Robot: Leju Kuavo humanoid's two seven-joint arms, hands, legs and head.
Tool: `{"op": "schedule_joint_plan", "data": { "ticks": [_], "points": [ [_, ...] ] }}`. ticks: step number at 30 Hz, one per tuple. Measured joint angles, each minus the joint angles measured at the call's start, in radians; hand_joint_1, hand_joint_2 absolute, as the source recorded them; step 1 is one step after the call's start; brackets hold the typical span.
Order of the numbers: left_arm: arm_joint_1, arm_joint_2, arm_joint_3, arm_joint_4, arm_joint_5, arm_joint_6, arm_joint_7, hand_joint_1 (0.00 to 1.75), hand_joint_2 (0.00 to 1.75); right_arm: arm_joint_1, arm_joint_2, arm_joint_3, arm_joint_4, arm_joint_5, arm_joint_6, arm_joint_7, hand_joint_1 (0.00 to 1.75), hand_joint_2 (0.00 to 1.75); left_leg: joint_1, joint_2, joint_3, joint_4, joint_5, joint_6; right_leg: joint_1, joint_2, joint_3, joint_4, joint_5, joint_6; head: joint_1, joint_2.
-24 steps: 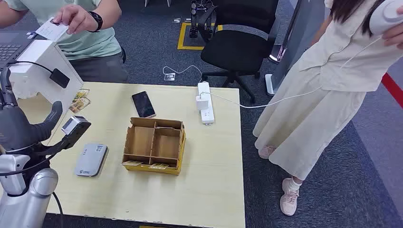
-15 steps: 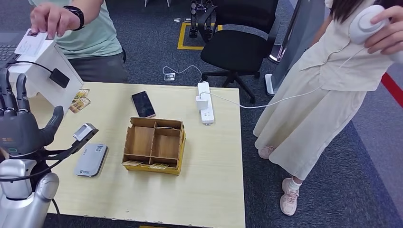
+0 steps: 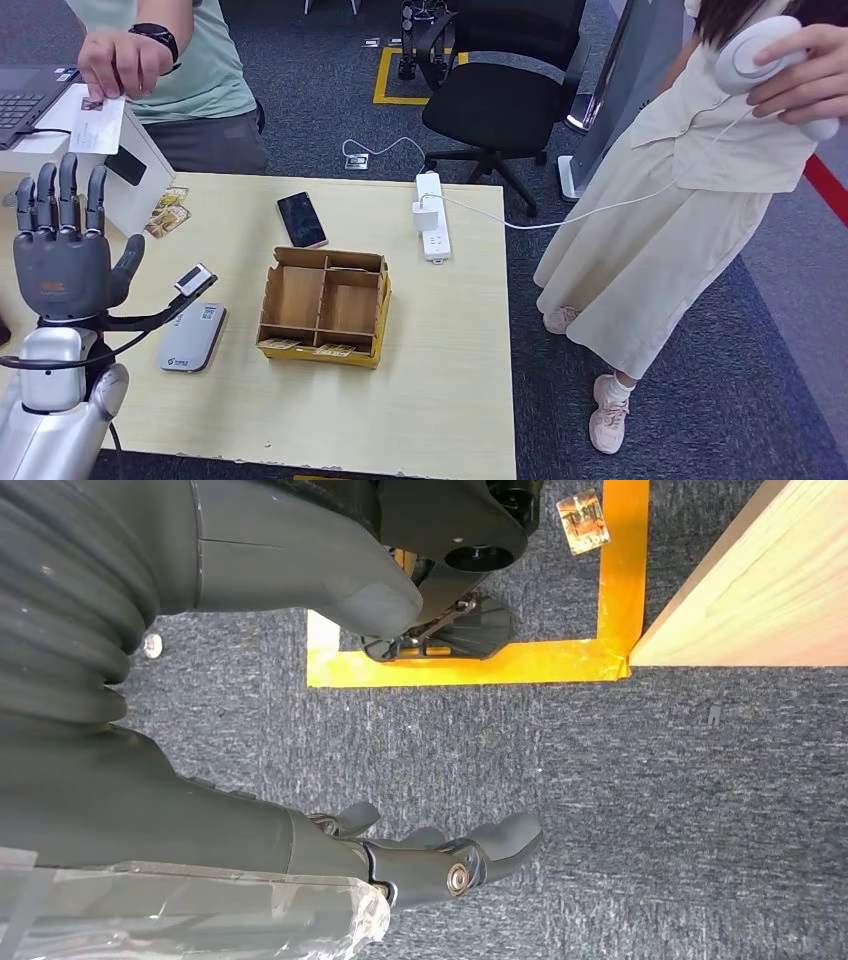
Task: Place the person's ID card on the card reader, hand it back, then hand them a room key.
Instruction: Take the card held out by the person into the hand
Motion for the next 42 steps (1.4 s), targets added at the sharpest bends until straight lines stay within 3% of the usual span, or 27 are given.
{"op": "schedule_joint_plan", "data": {
  "ticks": [7, 15, 25, 42],
  "points": [
    [-0.028, 0.005, -0.020, 0.025, 0.159, -0.045, -0.006, 0.00, 1.75, 0.000, 0.000, -0.007, 0.000, -0.001, 0.001, 0.000, 0.00, 1.75, 0.000, 0.000, 0.000, 0.000, 0.000, 0.000, 0.000, 0.000, 0.000, 0.000, 0.000, 0.000, 0.000, 0.000],
    [-0.046, 0.010, -0.021, 0.030, 0.273, -0.034, -0.040, 0.00, 1.75, 0.001, 0.001, -0.015, 0.000, 0.006, 0.000, 0.003, 0.00, 1.75, 0.000, 0.000, 0.000, 0.000, 0.000, 0.000, 0.000, 0.000, 0.000, 0.000, 0.000, 0.000, 0.000, 0.000],
    [-0.047, 0.007, -0.021, 0.030, 0.199, 0.024, -0.057, 0.00, 1.75, 0.002, 0.004, -0.015, 0.001, 0.014, 0.000, 0.008, 0.00, 1.75, 0.000, 0.000, 0.000, 0.000, 0.000, 0.000, 0.000, 0.000, 0.000, 0.000, 0.000, 0.000, 0.000, 0.000],
    [-0.084, -0.007, -0.039, 0.077, 0.169, 0.005, -0.044, 0.00, 1.75, 0.002, 0.005, -0.015, 0.002, 0.021, 0.000, 0.013, 0.00, 1.75, 0.000, 0.000, 0.000, 0.000, 0.000, 0.000, 0.000, 0.000, 0.000, 0.000, 0.000, 0.000, 0.000, 0.000]
  ]
}}
